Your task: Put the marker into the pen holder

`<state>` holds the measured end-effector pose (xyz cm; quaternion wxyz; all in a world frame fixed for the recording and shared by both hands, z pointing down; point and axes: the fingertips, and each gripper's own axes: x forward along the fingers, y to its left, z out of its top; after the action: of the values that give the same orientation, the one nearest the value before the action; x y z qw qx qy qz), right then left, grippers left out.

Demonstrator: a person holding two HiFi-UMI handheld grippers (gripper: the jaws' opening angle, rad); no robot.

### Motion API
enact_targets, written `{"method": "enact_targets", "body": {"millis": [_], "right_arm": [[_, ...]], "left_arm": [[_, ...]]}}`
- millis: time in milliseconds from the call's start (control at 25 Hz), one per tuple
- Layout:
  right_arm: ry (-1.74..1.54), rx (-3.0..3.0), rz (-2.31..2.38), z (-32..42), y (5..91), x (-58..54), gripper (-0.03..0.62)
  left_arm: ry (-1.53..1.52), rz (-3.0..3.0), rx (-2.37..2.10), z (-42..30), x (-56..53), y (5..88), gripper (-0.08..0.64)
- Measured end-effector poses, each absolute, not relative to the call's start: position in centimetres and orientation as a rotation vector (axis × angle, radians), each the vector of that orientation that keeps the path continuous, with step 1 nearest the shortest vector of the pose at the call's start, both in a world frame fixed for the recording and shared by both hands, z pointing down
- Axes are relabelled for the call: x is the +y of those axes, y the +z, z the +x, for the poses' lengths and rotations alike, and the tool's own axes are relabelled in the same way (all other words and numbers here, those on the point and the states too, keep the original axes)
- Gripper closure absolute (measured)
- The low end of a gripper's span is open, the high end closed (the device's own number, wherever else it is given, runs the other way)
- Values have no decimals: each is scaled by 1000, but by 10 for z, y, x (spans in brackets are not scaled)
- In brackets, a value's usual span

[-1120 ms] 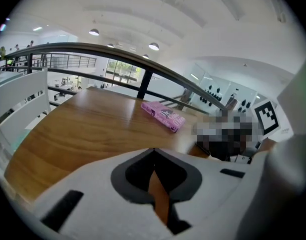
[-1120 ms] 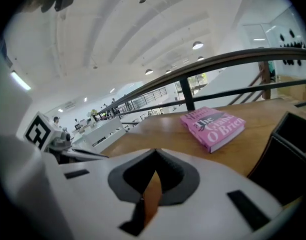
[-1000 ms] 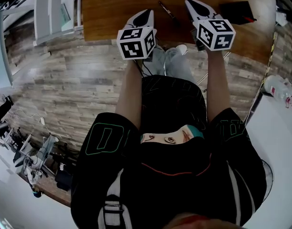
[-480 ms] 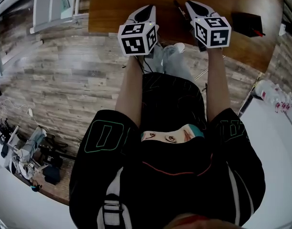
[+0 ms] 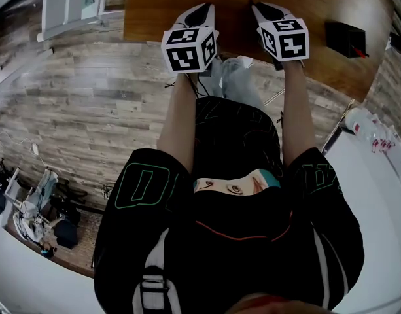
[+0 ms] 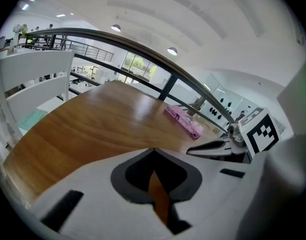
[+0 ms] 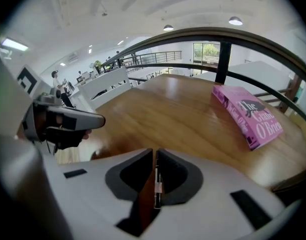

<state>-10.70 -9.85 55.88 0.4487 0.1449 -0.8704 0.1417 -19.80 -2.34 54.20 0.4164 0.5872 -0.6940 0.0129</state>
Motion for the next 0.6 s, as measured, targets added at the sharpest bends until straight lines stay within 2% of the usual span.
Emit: {"method": "enact_targets", "body": {"millis": [600], "right_arm": [[207,-1976,305,-114,582,-97,523]], "left_arm": [[11,1454,-1747,-225,-22,544,551]]}}
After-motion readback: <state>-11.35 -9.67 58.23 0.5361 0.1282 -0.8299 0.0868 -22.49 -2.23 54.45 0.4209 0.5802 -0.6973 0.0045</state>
